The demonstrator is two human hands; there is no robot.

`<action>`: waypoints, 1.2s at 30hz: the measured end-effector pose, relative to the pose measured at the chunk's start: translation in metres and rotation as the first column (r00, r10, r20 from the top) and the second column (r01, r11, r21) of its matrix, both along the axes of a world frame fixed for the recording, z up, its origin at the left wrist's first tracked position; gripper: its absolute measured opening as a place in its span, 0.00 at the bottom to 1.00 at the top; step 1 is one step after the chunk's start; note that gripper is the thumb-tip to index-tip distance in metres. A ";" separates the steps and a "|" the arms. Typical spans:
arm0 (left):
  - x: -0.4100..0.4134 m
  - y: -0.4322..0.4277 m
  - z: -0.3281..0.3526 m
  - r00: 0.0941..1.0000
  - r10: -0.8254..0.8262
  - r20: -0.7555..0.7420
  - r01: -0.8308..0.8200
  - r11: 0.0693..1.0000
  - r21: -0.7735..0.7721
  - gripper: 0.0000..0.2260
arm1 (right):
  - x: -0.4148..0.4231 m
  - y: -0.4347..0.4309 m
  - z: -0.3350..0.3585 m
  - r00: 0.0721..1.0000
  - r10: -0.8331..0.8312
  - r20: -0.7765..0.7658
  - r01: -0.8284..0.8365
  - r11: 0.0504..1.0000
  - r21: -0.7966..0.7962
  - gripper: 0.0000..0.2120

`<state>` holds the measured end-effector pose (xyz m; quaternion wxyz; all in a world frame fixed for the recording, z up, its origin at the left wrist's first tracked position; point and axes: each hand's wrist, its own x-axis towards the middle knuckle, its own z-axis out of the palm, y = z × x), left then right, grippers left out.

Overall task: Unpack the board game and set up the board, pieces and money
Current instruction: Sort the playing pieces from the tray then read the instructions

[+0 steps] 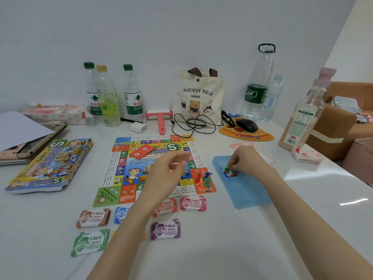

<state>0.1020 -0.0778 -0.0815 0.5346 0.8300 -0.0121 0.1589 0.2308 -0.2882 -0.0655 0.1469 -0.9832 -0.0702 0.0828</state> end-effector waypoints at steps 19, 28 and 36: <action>-0.003 -0.002 0.000 1.000 -0.014 -0.025 0.014 1.000 0.000 0.11 | -0.017 -0.012 0.007 0.998 0.046 -0.035 -0.025 0.893 0.450 0.07; -0.004 -0.002 0.000 0.999 0.001 -0.043 -0.001 1.000 -0.002 0.11 | -0.016 -0.014 0.002 0.997 -0.035 0.069 0.009 0.941 0.339 0.07; -0.003 -0.001 -0.001 0.999 0.017 -0.046 -0.017 1.000 0.008 0.10 | -0.015 -0.005 0.018 0.976 0.196 -0.092 -0.194 0.981 0.029 0.12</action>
